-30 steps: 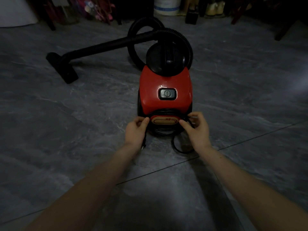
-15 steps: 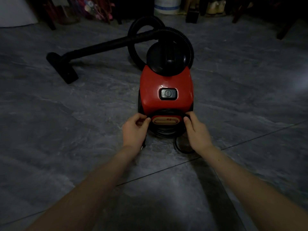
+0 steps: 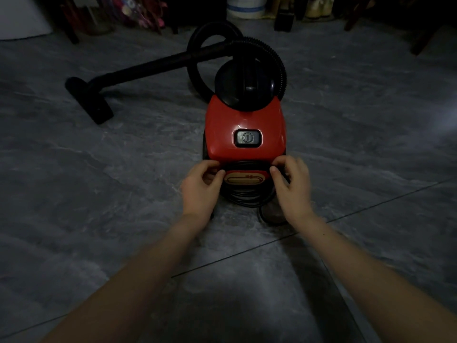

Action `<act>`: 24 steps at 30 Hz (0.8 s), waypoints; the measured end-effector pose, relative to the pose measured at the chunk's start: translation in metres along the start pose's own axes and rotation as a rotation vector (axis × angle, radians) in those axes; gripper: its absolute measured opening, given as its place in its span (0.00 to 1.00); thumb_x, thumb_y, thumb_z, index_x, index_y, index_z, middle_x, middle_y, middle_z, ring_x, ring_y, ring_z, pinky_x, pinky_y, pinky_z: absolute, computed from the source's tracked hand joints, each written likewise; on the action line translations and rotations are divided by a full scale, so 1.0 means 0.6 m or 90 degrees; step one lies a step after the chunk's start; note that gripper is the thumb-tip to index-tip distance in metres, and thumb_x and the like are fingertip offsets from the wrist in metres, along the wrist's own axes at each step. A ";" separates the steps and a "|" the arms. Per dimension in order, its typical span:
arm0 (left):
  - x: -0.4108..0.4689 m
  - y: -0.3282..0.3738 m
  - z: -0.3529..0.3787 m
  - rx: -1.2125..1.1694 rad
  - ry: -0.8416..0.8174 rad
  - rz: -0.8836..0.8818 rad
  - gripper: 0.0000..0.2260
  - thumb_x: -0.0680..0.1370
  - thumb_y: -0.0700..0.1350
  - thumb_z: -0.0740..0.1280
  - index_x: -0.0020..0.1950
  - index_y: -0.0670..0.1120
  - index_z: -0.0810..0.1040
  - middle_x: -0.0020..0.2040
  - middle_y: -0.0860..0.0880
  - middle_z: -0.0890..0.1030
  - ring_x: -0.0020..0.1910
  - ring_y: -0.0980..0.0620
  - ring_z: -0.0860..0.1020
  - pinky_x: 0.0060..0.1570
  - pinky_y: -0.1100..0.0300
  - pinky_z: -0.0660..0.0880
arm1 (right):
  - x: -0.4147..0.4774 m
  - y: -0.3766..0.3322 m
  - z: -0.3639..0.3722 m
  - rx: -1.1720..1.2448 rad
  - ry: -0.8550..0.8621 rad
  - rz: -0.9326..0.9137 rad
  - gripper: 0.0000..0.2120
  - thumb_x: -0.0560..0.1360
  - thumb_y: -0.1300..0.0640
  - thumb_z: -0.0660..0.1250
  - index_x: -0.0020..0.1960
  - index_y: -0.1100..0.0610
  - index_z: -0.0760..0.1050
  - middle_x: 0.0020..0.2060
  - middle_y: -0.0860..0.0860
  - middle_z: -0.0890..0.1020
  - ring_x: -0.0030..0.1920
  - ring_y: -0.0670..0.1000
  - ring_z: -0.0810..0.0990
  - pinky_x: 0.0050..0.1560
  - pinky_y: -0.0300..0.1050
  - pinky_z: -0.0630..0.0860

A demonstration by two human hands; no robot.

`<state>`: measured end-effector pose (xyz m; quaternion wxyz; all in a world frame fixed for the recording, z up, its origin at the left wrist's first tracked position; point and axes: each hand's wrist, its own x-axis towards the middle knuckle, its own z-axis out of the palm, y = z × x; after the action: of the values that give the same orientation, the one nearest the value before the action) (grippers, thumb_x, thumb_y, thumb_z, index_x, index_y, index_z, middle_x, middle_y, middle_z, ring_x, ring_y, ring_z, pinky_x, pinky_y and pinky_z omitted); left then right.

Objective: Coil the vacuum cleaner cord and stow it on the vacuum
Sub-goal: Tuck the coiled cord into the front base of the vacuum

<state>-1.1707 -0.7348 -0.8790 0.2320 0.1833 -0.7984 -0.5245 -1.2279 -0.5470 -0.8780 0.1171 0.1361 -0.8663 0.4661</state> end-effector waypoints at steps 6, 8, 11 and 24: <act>0.005 -0.004 0.002 -0.040 0.006 -0.032 0.05 0.73 0.42 0.72 0.46 0.50 0.83 0.46 0.51 0.83 0.46 0.59 0.80 0.50 0.66 0.75 | 0.006 0.013 -0.008 -0.116 0.040 -0.154 0.03 0.75 0.61 0.69 0.47 0.59 0.81 0.41 0.51 0.80 0.46 0.46 0.71 0.47 0.39 0.69; 0.008 -0.001 0.003 -0.078 -0.002 -0.062 0.04 0.73 0.41 0.72 0.46 0.49 0.83 0.45 0.51 0.83 0.45 0.60 0.80 0.49 0.66 0.75 | 0.011 0.020 -0.010 -0.150 0.034 -0.214 0.05 0.75 0.61 0.69 0.48 0.62 0.81 0.41 0.54 0.81 0.45 0.50 0.75 0.46 0.42 0.72; 0.012 0.002 0.003 -0.096 -0.018 -0.081 0.05 0.73 0.39 0.71 0.45 0.48 0.83 0.43 0.55 0.82 0.43 0.62 0.80 0.47 0.69 0.75 | 0.015 0.027 -0.010 -0.190 0.022 -0.253 0.07 0.76 0.61 0.68 0.49 0.63 0.82 0.41 0.56 0.81 0.44 0.54 0.78 0.44 0.45 0.75; -0.001 -0.055 0.006 0.063 -0.045 0.037 0.08 0.72 0.32 0.69 0.49 0.40 0.84 0.46 0.48 0.82 0.46 0.57 0.78 0.50 0.77 0.68 | -0.008 0.052 -0.005 -0.152 -0.053 -0.198 0.04 0.74 0.65 0.70 0.48 0.64 0.82 0.40 0.56 0.81 0.42 0.55 0.79 0.46 0.43 0.74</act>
<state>-1.1710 -0.7443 -0.9107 0.2093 0.1526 -0.8359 -0.4839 -1.2336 -0.5277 -0.9022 0.1673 0.2725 -0.8879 0.3307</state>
